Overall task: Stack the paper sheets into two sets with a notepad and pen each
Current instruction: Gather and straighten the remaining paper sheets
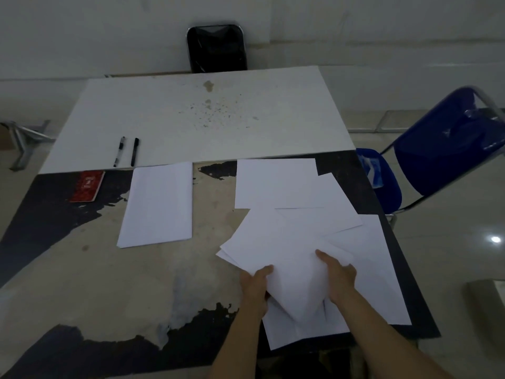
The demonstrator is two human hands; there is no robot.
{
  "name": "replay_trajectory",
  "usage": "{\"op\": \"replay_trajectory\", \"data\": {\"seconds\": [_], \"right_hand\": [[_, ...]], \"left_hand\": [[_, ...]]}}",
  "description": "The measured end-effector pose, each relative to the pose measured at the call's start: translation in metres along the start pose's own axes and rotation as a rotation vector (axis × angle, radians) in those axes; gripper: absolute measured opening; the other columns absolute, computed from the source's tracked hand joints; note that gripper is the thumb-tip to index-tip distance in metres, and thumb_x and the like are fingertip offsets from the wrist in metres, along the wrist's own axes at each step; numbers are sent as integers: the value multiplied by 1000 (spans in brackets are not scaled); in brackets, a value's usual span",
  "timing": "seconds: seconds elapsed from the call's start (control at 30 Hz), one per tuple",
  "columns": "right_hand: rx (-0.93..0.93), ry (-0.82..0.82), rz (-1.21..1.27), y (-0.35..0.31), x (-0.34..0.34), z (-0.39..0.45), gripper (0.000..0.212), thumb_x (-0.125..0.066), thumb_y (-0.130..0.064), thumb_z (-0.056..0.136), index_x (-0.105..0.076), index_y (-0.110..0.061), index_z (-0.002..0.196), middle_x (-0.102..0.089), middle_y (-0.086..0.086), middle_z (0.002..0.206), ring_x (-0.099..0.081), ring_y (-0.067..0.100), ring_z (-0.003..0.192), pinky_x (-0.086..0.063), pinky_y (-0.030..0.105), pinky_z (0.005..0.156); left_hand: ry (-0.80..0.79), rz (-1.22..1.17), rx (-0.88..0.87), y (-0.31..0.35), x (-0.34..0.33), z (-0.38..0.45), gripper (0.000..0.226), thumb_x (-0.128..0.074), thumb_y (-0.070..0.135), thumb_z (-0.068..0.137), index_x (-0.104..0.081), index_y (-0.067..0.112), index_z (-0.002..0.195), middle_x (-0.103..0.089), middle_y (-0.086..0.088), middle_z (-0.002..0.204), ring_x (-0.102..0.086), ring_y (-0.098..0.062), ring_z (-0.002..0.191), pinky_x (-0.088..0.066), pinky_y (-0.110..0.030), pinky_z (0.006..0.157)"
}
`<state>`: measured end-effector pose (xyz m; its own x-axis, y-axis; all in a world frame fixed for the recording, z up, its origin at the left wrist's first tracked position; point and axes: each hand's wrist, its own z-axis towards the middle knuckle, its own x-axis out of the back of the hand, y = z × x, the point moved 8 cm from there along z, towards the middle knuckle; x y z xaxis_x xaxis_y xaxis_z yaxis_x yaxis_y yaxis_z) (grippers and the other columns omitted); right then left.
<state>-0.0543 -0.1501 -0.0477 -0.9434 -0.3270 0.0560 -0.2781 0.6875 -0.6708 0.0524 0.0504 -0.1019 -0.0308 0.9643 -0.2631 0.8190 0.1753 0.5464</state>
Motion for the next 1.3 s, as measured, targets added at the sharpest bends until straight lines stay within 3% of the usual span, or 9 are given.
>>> {"op": "replay_trajectory", "data": {"seconds": [0.1, 0.2, 0.4, 0.57, 0.73, 0.87, 1.07, 1.17, 1.3], "right_hand": [[181, 118, -210, -19, 12, 7, 94, -96, -25, 62, -44, -16, 141, -54, 1, 130, -55, 22, 108, -50, 38, 92], [343, 102, -572, -38, 15, 18, 86, -95, -36, 59, -50, -22, 131, -59, 2, 123, -59, 23, 109, -54, 39, 89], [-17, -511, -765, -20, -29, 12, 65, -88, -51, 67, -71, -6, 111, -75, 11, 108, -73, 28, 88, -59, 41, 83], [49, -425, -885, -15, -36, 12, 72, -90, -59, 57, -75, -4, 101, -71, 9, 89, -64, 22, 77, -54, 36, 76], [-66, -482, -605, 9, -41, -6, 88, -86, -67, 53, -67, -10, 117, -68, 11, 112, -68, 29, 93, -58, 42, 84], [-189, -670, -268, 31, -57, -33, 60, -81, -41, 77, -69, -5, 124, -70, 13, 119, -67, 33, 109, -51, 44, 98], [-24, -283, 112, 16, -62, -19, 47, -83, -3, 74, -70, -7, 120, -75, 9, 113, -70, 31, 106, -58, 42, 87], [4, -129, 139, 7, -70, -8, 35, -79, -2, 81, -71, -11, 114, -75, 5, 110, -68, 28, 104, -57, 43, 88], [-21, 113, 165, 0, -86, 15, 44, -78, -9, 84, -61, -6, 125, -67, 10, 123, -65, 31, 109, -52, 51, 100]], "left_hand": [[-36, 15, 20, 2, -1, -2, 51, -83, 7, 71, -68, 5, 120, -71, -12, 113, -65, -33, 105, -58, -44, 83], [-51, 87, -14, 9, 6, -7, 51, -83, 9, 69, -68, 6, 117, -71, -12, 112, -65, -34, 103, -58, -42, 80], [-180, 183, -22, 14, 5, -20, 47, -75, 14, 65, -69, 1, 110, -66, -23, 118, -62, -47, 107, -54, -56, 85], [-262, 301, -38, 34, 5, -38, 51, -70, 13, 65, -68, 2, 114, -67, -22, 119, -62, -45, 109, -52, -56, 89], [-433, 367, -54, 68, 0, -59, 35, -64, 2, 62, -74, 8, 95, -72, -14, 97, -68, -27, 83, -55, -37, 76], [-474, 569, -93, 109, -7, -43, 30, -67, 6, 66, -72, 7, 96, -73, -12, 93, -69, -26, 80, -56, -34, 73], [-475, 959, -260, 182, -62, 16, 17, -75, 11, 84, -68, 19, 97, -74, 0, 93, -73, -18, 83, -59, -30, 70], [-485, 1157, -396, 208, -112, 54, 20, -76, 13, 83, -67, 13, 101, -71, -4, 105, -69, -28, 100, -57, -40, 85], [-523, 1463, -512, 220, -184, 94, 49, -73, 22, 87, -56, 7, 131, -55, -2, 127, -54, -19, 118, -42, -29, 95]]}}
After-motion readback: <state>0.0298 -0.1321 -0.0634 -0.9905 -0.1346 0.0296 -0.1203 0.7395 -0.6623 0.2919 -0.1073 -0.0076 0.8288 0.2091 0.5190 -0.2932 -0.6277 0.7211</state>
